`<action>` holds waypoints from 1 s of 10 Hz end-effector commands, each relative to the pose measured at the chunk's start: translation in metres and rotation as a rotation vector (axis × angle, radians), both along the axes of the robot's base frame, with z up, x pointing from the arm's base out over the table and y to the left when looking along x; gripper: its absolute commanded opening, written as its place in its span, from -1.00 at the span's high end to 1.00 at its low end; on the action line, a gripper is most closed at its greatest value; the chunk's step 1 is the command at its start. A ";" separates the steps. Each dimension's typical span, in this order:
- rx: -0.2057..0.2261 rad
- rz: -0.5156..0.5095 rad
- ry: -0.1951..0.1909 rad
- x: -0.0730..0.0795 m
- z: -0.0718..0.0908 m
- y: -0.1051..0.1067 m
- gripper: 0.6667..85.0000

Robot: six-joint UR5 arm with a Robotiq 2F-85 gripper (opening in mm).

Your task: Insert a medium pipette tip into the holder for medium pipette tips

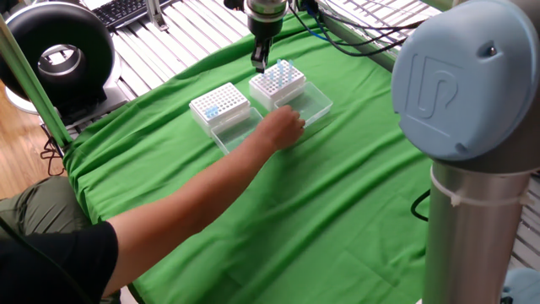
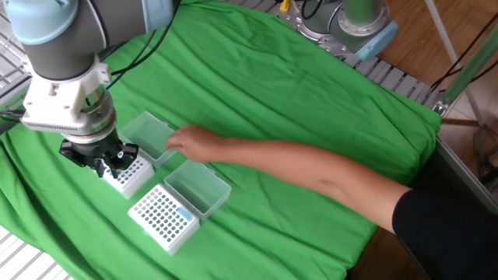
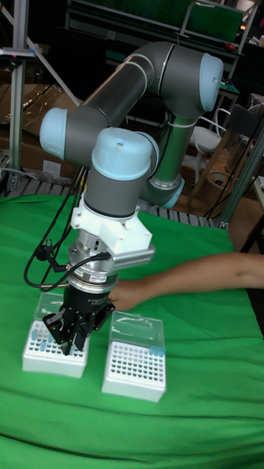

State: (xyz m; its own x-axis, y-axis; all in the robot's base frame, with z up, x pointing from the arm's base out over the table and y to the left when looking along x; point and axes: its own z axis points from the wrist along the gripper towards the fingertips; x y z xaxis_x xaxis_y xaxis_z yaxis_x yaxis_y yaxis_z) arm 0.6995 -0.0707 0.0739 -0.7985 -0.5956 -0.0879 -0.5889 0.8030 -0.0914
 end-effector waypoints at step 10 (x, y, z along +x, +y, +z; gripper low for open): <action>0.064 -0.072 0.022 -0.010 -0.013 0.005 0.75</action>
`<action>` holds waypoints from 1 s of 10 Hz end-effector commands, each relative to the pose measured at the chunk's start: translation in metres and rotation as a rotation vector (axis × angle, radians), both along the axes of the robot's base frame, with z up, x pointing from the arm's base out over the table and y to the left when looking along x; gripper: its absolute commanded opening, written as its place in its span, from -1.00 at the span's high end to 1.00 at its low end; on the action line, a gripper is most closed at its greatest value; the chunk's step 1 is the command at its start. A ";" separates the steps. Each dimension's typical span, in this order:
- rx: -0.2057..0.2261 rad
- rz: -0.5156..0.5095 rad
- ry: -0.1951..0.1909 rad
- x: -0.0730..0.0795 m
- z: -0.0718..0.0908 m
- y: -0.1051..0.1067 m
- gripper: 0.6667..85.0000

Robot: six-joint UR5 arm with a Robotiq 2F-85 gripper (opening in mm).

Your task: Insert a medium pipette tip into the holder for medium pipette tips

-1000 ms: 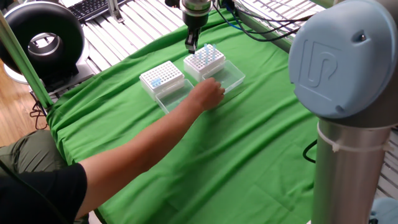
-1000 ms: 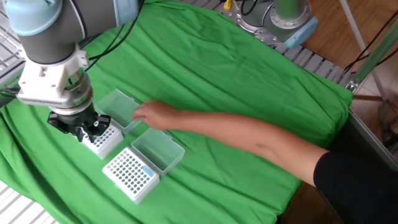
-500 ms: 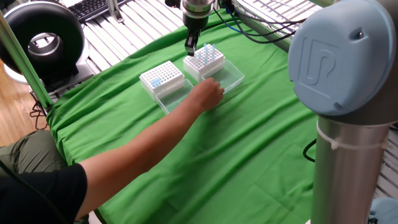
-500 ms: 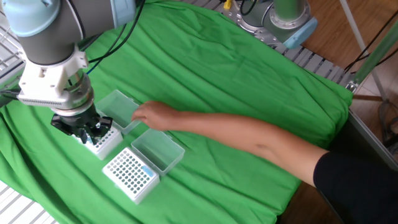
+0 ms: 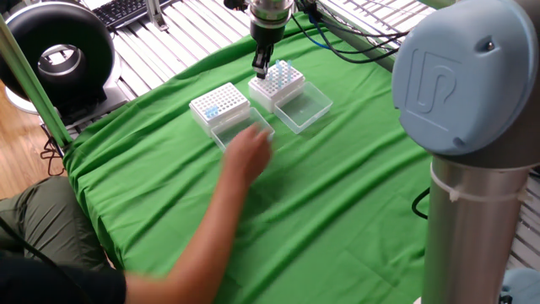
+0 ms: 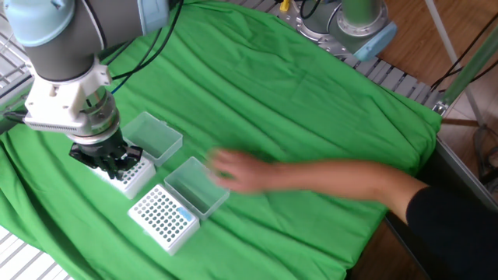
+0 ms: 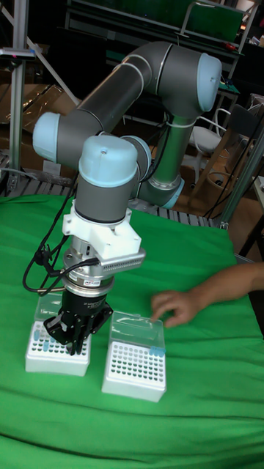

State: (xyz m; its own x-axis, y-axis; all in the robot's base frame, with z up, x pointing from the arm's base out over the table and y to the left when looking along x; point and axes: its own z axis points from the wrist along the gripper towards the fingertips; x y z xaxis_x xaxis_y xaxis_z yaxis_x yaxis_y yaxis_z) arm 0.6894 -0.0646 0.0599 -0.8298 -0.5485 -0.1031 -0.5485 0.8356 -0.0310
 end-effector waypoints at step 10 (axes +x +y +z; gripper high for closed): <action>-0.066 -0.051 0.076 -0.017 0.070 0.010 0.89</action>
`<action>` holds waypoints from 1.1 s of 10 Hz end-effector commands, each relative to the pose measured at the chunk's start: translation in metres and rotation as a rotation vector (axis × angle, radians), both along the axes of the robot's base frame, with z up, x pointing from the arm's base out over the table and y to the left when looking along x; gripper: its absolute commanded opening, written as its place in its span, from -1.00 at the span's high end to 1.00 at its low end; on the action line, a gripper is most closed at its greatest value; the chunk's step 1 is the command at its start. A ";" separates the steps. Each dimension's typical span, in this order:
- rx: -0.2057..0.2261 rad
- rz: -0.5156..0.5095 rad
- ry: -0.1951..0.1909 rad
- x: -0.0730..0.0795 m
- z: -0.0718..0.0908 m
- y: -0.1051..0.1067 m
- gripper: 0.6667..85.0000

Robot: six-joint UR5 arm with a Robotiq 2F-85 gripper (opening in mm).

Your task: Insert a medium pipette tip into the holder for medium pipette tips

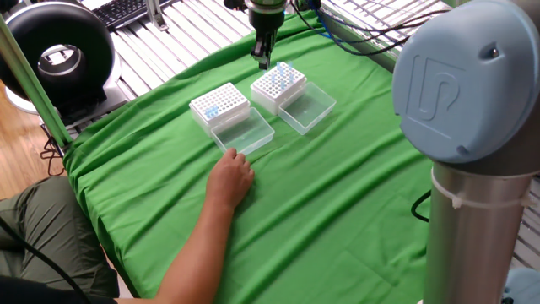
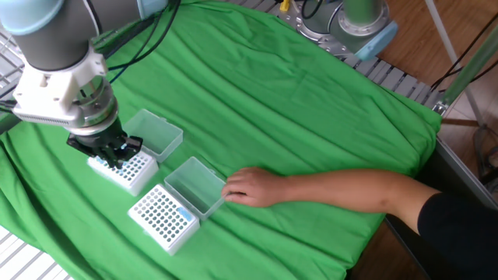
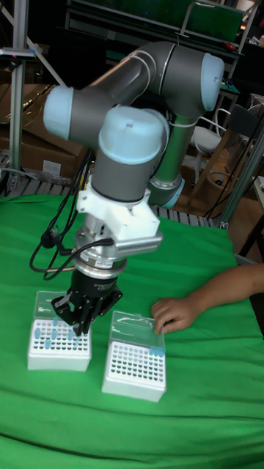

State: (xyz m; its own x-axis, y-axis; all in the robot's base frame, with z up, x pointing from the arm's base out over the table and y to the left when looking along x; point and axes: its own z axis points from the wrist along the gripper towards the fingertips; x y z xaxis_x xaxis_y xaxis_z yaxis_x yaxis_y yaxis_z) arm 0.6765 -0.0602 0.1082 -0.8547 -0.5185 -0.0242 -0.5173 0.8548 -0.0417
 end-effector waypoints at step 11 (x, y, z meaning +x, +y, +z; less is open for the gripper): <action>0.037 -0.094 0.044 -0.019 0.040 0.127 0.93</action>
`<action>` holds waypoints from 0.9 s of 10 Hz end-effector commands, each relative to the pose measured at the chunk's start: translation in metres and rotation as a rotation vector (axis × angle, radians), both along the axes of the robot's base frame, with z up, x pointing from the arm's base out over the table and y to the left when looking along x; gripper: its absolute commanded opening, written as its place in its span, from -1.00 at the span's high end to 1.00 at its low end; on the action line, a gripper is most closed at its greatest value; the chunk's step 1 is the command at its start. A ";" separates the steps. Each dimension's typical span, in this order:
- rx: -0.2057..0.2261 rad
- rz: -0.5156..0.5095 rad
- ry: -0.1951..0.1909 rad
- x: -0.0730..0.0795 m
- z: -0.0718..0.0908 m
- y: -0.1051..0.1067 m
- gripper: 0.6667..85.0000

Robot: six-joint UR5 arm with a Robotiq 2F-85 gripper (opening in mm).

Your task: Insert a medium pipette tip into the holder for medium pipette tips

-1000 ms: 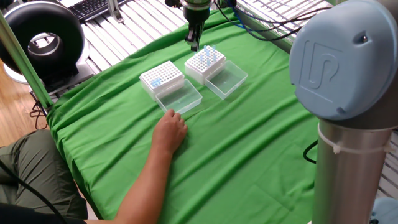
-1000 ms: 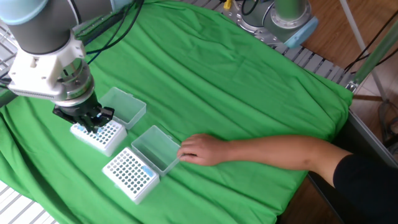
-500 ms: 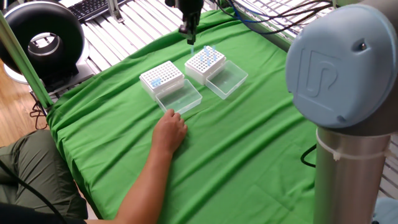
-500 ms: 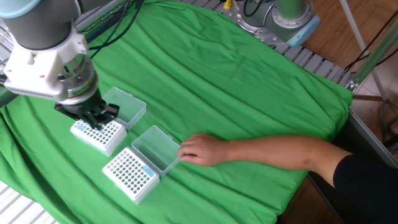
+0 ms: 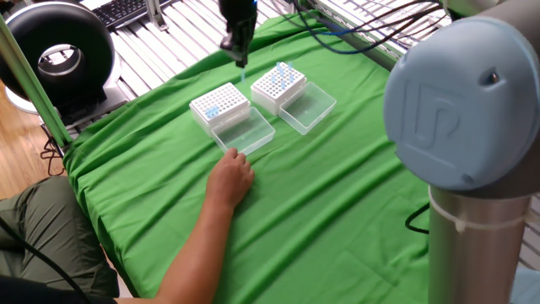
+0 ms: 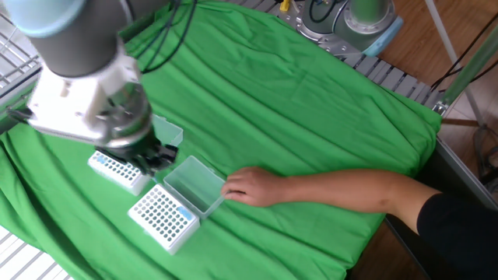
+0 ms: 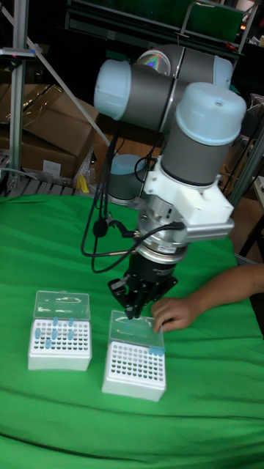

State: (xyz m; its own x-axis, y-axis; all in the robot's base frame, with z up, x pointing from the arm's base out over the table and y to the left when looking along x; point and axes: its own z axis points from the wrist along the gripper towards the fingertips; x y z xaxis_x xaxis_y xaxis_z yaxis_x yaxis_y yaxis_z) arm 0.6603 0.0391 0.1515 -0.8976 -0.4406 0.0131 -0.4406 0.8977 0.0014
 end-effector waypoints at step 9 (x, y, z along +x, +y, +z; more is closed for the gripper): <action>0.017 -0.018 -0.056 0.015 -0.019 0.037 0.97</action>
State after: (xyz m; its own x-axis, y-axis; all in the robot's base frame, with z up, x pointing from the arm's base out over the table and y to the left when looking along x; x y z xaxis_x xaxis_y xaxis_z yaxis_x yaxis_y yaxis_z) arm 0.6715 0.0739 0.1348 -0.8986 -0.4379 -0.0268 -0.4376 0.8990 -0.0152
